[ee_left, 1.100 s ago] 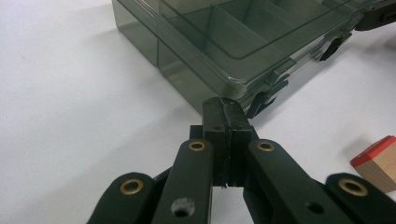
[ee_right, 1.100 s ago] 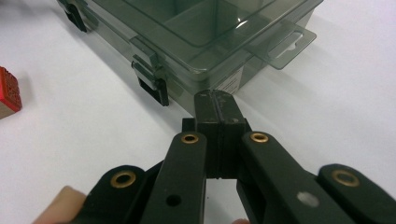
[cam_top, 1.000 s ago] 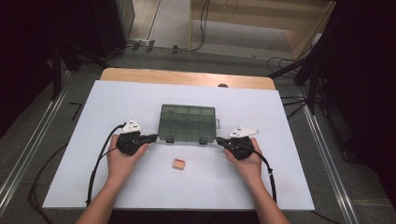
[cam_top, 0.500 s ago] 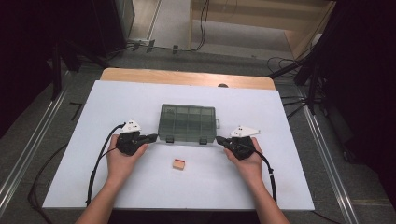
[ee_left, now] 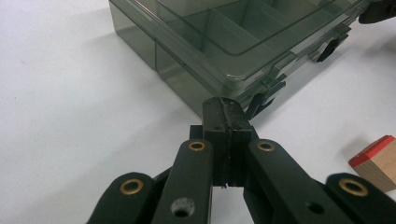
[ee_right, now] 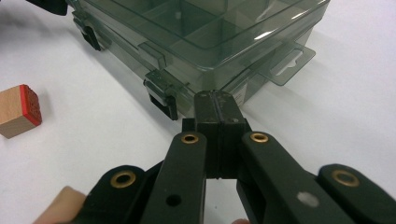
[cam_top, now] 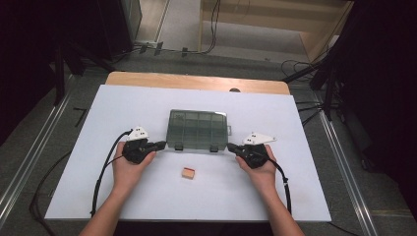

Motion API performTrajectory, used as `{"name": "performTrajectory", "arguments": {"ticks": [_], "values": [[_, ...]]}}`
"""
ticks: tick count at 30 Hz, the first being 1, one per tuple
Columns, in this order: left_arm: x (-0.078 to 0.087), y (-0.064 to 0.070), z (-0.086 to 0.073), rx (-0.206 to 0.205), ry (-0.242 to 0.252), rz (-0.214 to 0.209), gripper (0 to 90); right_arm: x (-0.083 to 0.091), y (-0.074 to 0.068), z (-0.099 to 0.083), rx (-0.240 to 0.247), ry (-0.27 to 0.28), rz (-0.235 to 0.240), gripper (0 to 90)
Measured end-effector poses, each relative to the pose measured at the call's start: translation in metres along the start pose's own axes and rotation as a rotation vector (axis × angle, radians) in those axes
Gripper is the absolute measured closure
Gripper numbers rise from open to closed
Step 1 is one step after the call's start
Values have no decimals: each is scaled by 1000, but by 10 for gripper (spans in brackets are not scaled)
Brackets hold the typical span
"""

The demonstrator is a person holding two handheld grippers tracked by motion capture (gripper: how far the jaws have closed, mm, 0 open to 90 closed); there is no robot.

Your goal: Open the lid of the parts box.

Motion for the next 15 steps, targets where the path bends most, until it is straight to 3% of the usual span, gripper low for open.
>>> {"name": "performTrajectory", "arguments": {"ticks": [15], "values": [[2, 1, 2, -5, 16, -9, 892, 2, -1, 2, 9, 20, 2, 878]]}}
Point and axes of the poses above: each handheld gripper's, and its own axes: x roughly backward along the jaws, z roughly out of its top, y roughly to its right, the point moved 2 cm from there along -x, roughly forward along the jaws, and after that the axes turned 6 degrees about z, right-handed, at the moved point
